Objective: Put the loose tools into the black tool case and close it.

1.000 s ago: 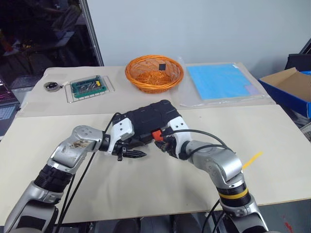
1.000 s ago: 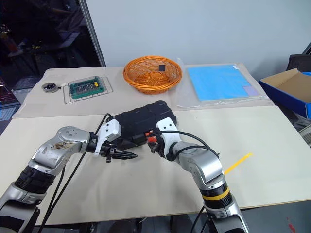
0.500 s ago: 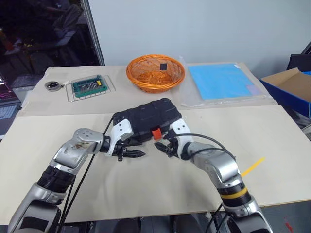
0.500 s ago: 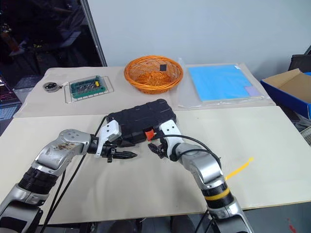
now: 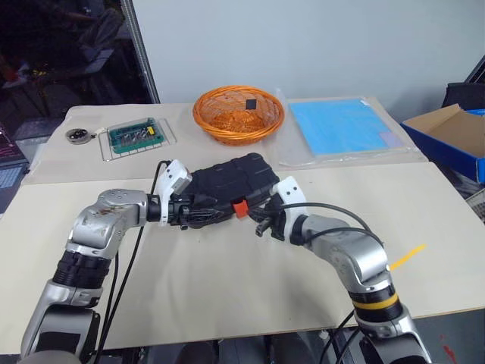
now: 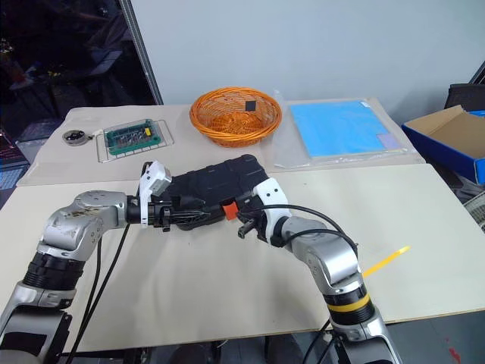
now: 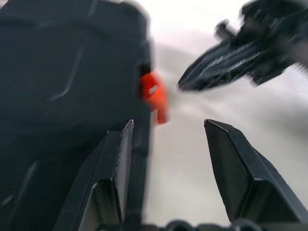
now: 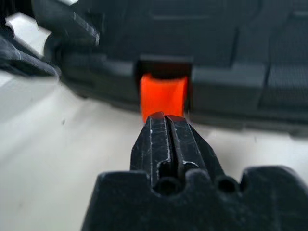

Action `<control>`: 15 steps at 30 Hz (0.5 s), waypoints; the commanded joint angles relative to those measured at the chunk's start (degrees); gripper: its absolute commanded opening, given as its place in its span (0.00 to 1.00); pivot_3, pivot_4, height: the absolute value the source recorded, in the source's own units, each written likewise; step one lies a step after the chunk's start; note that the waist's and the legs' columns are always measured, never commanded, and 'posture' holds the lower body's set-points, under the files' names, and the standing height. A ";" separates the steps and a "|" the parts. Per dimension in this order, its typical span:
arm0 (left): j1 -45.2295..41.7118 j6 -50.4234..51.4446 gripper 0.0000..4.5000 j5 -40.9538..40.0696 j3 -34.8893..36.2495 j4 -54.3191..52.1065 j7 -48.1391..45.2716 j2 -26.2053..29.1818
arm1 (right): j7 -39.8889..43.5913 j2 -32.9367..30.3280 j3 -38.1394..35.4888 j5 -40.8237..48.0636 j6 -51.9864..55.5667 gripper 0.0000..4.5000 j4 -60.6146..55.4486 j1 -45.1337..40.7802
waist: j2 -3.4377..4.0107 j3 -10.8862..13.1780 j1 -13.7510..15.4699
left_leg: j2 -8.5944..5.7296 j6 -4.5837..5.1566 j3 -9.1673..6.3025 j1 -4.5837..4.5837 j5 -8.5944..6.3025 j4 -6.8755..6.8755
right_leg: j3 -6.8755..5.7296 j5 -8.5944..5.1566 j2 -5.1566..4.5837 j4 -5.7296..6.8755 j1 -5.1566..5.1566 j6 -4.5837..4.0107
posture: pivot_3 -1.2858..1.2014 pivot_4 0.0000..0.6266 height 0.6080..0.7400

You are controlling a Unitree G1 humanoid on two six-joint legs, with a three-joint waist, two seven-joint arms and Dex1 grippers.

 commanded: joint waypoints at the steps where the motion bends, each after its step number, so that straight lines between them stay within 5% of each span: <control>1: -0.46 -0.79 0.56 1.89 -1.15 0.20 -0.50 0.82 | -1.16 1.81 0.78 -2.64 -4.36 0.00 4.74 -2.87 | 0.00 0.00 0.05 | -0.01 0.00 0.00 -0.01 0.00 0.00 | 0.01 0.01 -0.02 0.01 0.00 -0.01 | 0.52 0.24 1.00; 8: 0.81 -1.02 0.56 3.26 -2.29 -0.09 -0.92 0.46 | -1.23 5.73 0.73 -5.73 -11.32 0.00 14.41 -6.15 | -0.01 -0.01 -0.46 | 0.05 -0.01 0.02 0.57 0.00 -0.04 | 0.14 0.01 0.05 0.07 0.37 -0.02 | 0.52 0.24 1.00; 15: 1.37 -1.80 0.56 4.11 -2.37 0.92 -0.40 -0.12 | 3.84 2.85 0.15 -3.08 -10.89 0.00 3.48 -1.15 | -0.01 -0.01 -0.18 | 0.08 -0.04 -0.01 0.46 0.02 -0.05 | 0.14 0.06 0.09 0.08 0.28 -0.11 | 0.52 0.24 1.00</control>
